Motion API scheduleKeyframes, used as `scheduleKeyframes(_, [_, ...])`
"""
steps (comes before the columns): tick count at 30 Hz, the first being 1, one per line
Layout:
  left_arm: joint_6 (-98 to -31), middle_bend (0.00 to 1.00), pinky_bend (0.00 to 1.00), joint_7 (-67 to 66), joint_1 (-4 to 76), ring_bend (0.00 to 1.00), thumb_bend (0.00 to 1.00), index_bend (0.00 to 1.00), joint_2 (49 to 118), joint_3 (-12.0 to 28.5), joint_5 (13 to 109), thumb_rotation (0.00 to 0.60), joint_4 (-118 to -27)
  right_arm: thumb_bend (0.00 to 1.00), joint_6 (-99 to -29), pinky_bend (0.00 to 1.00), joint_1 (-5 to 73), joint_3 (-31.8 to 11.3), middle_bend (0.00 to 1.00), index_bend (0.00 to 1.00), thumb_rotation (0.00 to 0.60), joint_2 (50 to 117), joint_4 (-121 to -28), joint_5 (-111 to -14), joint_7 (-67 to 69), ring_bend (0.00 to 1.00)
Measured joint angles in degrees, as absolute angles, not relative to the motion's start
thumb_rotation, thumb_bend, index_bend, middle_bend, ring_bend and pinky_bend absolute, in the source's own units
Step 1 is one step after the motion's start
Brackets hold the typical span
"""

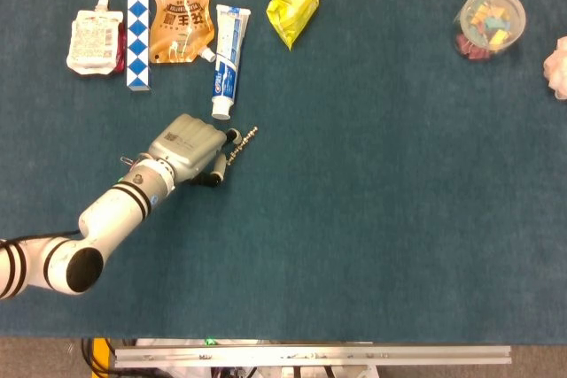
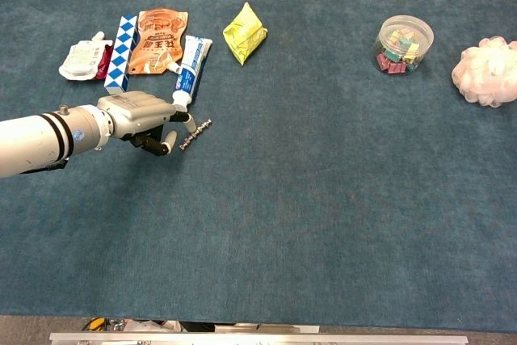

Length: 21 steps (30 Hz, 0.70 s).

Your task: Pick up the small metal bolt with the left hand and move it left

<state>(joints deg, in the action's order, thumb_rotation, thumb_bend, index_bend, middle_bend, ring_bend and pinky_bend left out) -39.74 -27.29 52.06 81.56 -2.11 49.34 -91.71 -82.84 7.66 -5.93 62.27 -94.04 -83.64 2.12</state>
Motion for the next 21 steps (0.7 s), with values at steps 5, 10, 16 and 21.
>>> scheduleKeyframes(5, [-40.2,1.0,0.98,-27.7,52.2,0.96,0.72,0.21,80.6,-3.1,50.3,0.363,-93.9,0.37,-82.8,0.41,7.7,-5.9,0.45,0.49,0.6,62.3,-94.0,-83.7,2.2,0.39])
scheduleKeyframes(10, [-40.3,1.0,0.98,-28.5,52.5,0.96,0.72,0.23,79.3,-4.3,51.0,0.363,-96.2,0.37,-82.9,0.41,7.6,-5.9,0.45,0.49,0.6,62.3,-94.0,-83.7,2.1,0.39])
scheduleKeyframes(16, [-43.0,1.0,0.98,-29.1,51.9,0.96,0.72,0.23,76.8,-5.5,53.5,0.364,-100.6,0.37,-83.1,0.41,7.5,-5.8,0.45,0.49,0.6,62.4,-94.0,-84.0,2.2,0.39])
scheduleKeyframes(21, [-44.8,1.0,0.98,-29.1,50.9,0.96,0.72,0.23,75.2,-6.4,56.5,0.363,-103.5,0.37,-83.0,0.41,7.4,-5.8,0.45,0.49,0.6,62.4,-93.9,-84.0,2.4,0.39])
